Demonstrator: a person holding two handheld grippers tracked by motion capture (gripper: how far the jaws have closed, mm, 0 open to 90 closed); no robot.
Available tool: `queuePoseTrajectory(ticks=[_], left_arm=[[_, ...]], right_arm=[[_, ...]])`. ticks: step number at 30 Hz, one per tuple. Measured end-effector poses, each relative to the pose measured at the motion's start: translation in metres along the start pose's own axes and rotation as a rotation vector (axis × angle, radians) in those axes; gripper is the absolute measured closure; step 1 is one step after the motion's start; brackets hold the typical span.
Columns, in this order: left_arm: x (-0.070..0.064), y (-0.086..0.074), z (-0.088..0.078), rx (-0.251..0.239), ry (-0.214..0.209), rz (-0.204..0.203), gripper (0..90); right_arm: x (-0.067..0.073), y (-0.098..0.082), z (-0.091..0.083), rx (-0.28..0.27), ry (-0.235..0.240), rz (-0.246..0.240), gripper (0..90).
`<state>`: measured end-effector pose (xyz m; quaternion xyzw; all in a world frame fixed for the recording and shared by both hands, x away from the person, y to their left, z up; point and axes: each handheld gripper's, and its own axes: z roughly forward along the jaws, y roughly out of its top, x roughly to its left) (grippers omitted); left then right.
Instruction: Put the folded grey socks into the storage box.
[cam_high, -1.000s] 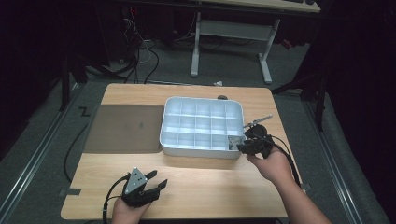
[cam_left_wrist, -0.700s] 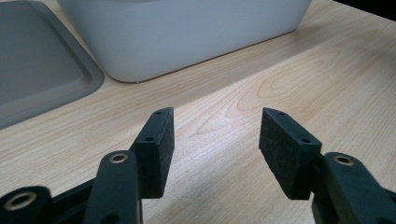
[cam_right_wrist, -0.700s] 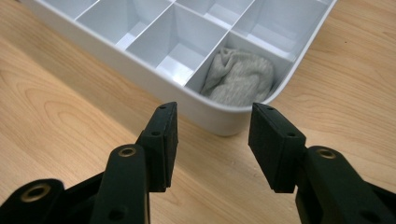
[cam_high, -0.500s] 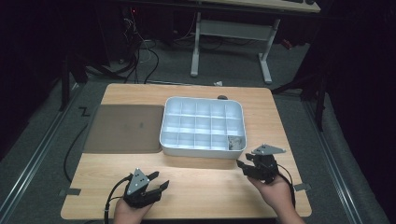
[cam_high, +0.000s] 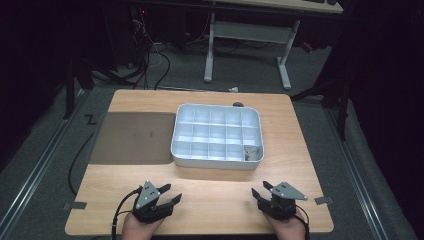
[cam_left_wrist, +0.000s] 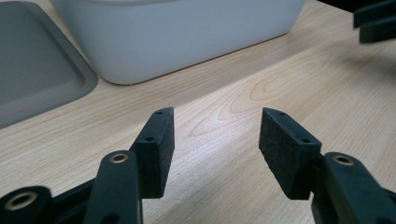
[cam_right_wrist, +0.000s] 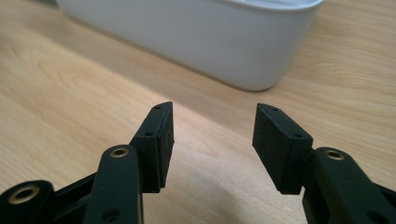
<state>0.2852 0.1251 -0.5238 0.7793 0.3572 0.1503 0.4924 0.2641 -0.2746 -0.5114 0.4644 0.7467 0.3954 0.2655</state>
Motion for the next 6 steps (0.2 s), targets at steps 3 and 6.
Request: queuePoseTrajectory(ticks=[3,6], left_arm=[[-0.0011,0.0006,0.0029,0.006,-0.004,-0.004,46.3],[-0.0037,0.0012,0.0013,0.005,-0.007,0.009,46.3]], right_arm=[[-0.0093,-0.0027,0.0002,0.002,0.037,0.080,48.3],[-0.0122,-0.0066,0.0009,0.014,0.038,0.097,47.8]])
